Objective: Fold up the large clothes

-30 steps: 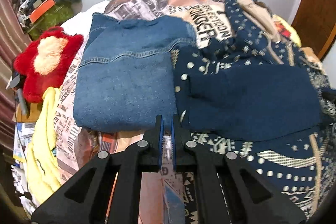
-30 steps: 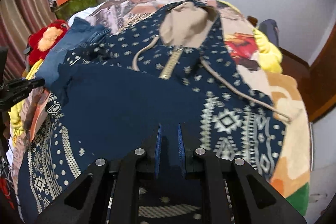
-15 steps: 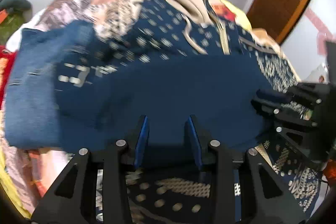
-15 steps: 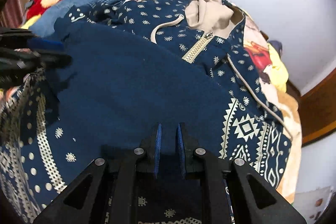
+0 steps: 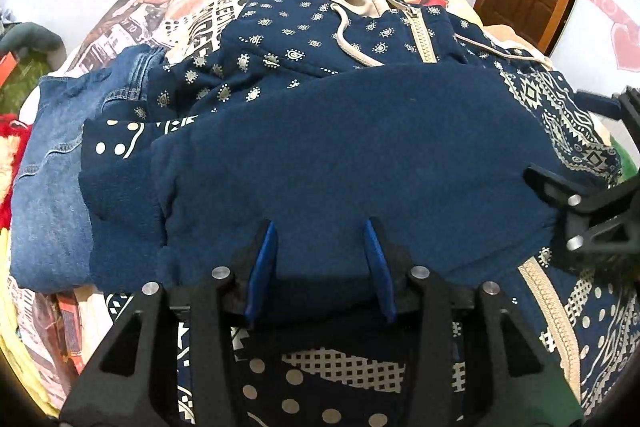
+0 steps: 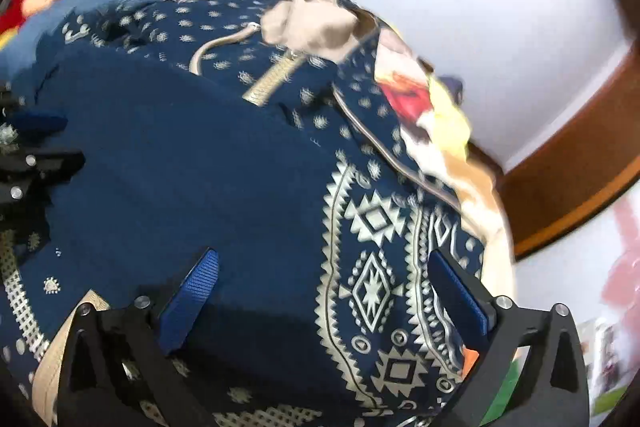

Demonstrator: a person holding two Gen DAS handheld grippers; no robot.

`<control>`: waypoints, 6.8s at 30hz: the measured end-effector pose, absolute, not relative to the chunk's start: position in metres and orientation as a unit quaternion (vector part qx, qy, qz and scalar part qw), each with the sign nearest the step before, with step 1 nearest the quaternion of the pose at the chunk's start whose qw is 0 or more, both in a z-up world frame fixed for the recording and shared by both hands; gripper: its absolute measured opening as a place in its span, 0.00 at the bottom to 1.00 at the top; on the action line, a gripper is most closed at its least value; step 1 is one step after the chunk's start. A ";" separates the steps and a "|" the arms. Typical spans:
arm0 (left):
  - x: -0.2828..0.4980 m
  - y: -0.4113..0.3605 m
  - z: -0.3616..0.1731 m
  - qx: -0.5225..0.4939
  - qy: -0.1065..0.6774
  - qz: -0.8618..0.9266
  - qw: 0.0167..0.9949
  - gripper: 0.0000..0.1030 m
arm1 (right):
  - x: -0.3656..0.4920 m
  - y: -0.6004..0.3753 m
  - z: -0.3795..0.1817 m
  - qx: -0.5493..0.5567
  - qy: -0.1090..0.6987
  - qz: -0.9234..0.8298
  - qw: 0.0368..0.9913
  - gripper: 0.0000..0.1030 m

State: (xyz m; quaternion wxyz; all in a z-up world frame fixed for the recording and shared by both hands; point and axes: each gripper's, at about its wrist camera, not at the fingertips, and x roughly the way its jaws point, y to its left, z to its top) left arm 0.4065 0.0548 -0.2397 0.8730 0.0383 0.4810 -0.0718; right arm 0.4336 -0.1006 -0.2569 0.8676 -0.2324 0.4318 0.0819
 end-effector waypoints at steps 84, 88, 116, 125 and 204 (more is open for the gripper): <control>0.430 0.020 -0.154 0.074 0.445 -0.135 0.882 0.10 | 0.480 -0.128 -0.170 -0.049 0.424 0.208 0.880 0.07; 0.415 0.019 -0.185 0.110 0.460 -0.105 0.875 0.10 | 0.459 -0.135 -0.207 -0.086 0.453 0.155 0.874 0.07; 0.392 0.044 -0.215 0.036 0.477 -0.073 0.875 0.28 | 0.399 -0.224 -0.223 -0.095 0.466 0.045 0.878 0.94; 0.391 0.051 -0.162 0.047 0.432 -0.071 0.898 0.64 | 0.415 -0.200 -0.180 -0.050 0.429 0.104 0.896 0.94; 0.261 0.065 -0.162 0.039 0.471 -0.095 0.876 0.36 | 0.262 -0.207 -0.190 -0.057 0.514 0.183 0.836 0.19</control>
